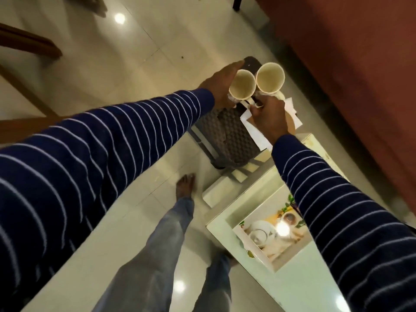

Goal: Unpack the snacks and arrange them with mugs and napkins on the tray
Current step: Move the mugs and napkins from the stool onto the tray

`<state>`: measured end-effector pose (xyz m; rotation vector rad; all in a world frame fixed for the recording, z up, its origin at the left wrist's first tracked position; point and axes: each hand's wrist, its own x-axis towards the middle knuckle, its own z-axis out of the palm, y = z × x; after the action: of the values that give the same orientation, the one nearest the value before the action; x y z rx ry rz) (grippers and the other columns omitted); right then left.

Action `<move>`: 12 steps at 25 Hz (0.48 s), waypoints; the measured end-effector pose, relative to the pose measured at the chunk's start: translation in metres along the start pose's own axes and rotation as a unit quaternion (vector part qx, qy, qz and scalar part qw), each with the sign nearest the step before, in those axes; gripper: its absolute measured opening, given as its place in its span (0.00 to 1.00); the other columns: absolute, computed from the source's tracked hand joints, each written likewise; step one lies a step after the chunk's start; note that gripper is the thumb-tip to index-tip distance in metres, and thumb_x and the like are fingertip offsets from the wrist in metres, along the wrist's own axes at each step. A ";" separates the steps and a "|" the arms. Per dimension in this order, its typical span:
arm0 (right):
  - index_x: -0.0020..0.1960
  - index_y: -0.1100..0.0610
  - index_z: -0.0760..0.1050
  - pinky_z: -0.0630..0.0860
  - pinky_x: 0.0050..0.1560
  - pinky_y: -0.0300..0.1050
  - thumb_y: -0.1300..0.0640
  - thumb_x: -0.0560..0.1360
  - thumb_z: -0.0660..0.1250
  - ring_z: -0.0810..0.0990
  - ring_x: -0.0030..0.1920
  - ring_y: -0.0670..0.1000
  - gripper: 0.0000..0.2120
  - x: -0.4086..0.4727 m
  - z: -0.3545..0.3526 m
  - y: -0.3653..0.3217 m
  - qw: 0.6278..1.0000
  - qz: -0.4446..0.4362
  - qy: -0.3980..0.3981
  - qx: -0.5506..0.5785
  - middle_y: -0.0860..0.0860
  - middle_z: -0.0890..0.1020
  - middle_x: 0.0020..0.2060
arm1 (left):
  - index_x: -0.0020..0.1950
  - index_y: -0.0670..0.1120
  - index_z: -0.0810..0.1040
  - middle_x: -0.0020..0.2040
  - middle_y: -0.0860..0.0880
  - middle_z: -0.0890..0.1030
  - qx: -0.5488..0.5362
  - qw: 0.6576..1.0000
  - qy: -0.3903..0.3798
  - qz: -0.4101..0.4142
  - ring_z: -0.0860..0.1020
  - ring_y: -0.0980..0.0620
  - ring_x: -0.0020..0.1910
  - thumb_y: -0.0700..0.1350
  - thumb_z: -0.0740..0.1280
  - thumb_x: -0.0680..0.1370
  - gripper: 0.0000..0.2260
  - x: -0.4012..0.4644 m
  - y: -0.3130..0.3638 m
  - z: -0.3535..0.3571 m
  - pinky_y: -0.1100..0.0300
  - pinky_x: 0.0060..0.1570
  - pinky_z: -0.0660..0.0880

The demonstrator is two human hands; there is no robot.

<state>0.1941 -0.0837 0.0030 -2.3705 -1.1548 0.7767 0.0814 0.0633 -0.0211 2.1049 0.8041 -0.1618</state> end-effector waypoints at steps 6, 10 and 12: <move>0.50 0.64 0.82 0.73 0.42 0.45 0.61 0.78 0.65 0.80 0.45 0.53 0.09 0.027 0.030 0.013 0.998 0.048 0.016 0.023 0.59 0.85 0.47 | 0.77 0.43 0.60 0.73 0.43 0.67 -0.009 0.999 0.036 0.009 0.68 0.45 0.71 0.49 0.79 0.69 0.42 0.011 -0.012 0.014 0.53 0.69 0.68; 0.45 0.62 0.81 0.71 0.42 0.42 0.62 0.79 0.63 0.78 0.42 0.50 0.09 0.019 0.027 0.012 0.997 0.025 0.031 0.063 0.56 0.84 0.43 | 0.71 0.40 0.67 0.68 0.41 0.71 -0.023 0.994 0.096 0.052 0.72 0.46 0.66 0.51 0.78 0.67 0.38 -0.003 -0.010 0.015 0.57 0.64 0.71; 0.41 0.58 0.79 0.67 0.38 0.34 0.62 0.80 0.62 0.74 0.36 0.45 0.11 0.004 0.018 0.011 0.996 0.011 0.037 0.084 0.52 0.80 0.37 | 0.70 0.41 0.68 0.66 0.42 0.72 -0.011 0.988 0.133 0.076 0.72 0.47 0.65 0.49 0.77 0.66 0.36 -0.017 -0.003 0.017 0.52 0.64 0.72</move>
<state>0.1910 -0.0852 -0.0178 -2.2566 -0.9953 0.7542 0.0691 0.0430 -0.0271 2.1852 0.7914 0.2132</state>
